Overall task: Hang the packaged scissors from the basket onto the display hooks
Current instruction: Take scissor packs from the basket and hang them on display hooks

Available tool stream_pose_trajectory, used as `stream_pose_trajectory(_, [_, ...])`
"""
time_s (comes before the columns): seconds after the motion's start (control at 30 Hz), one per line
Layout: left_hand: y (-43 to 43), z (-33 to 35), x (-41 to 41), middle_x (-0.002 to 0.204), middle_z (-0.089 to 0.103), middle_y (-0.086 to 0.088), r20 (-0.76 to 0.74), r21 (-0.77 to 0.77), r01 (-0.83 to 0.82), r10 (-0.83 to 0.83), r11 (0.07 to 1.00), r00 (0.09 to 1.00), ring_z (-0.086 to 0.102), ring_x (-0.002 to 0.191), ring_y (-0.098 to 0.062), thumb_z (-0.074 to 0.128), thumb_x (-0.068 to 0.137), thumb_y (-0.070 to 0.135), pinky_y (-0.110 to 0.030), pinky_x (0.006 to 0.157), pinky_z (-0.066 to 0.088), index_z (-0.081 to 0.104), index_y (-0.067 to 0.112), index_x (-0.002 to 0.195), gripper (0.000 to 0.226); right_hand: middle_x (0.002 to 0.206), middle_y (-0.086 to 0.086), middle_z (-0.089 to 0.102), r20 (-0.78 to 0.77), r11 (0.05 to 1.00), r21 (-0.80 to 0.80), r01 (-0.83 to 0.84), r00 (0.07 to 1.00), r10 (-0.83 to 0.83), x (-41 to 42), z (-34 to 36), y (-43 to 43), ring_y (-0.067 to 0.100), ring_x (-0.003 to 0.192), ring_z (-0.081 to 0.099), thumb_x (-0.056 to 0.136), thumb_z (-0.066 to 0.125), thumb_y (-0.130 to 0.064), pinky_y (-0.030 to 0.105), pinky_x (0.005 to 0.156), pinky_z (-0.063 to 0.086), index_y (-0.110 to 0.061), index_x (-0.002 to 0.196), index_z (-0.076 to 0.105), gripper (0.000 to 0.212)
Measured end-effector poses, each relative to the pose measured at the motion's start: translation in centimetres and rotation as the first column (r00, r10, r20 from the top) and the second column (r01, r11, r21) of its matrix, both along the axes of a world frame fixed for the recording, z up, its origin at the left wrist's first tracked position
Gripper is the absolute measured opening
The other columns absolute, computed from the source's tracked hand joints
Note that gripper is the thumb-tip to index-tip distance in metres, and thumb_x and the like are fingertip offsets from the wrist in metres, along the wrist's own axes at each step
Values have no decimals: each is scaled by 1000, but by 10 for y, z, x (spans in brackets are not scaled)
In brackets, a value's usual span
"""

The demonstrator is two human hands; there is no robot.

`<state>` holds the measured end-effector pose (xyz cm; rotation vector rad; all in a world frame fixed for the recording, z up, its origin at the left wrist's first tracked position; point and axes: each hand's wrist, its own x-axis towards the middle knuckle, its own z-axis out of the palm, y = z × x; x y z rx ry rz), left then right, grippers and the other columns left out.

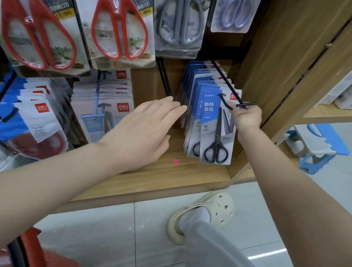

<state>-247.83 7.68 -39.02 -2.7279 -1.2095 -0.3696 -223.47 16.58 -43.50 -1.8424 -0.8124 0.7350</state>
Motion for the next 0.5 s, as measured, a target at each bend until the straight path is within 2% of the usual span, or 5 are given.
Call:
stream_pose_trajectory(0.1, [-2,-1,-2,133,53,-19,-12,28,9,-9,1000,1000,48,128,-33,66,78,7,-39,104,35,46,-2,135,61,111,7,65,65,1000,-11,18,998,-17,3,5,3,19,103,59,82,74,-23,23,87,44,-3,112,61,38])
stream_pose_trajectory(0.23, [-5,0,-3,133,53,-18,-51,35,-1,3,999,999,49,127,-33,66,79,11,-42,104,38,46,-2,135,62,113,11,66,194,1000,13,-20,981,17,3,5,-8,23,108,61,86,69,-19,26,88,48,-1,112,62,32])
stream_pose_trajectory(0.33, [-10,4,-5,131,55,-19,-67,45,-6,9,999,998,51,125,-33,67,77,14,-43,103,40,51,-2,131,59,128,15,57,265,990,-60,-130,954,141,-3,4,-28,27,120,54,90,62,-15,28,94,42,1,128,50,42])
stream_pose_trajectory(0.4, [-16,9,-9,122,61,-18,-60,76,1,4,997,998,57,116,-33,69,74,16,-42,96,46,59,-1,122,52,135,19,49,423,947,-214,-240,851,311,-11,7,-47,31,123,48,94,56,-13,32,98,39,2,131,44,42])
stream_pose_trajectory(0.5, [-34,17,-27,101,65,-10,-45,111,17,-12,994,999,63,93,-27,52,83,21,-37,79,49,67,7,107,32,130,17,45,592,814,-460,-354,561,578,-33,16,-83,34,116,50,96,50,-18,38,91,41,-4,128,46,35])
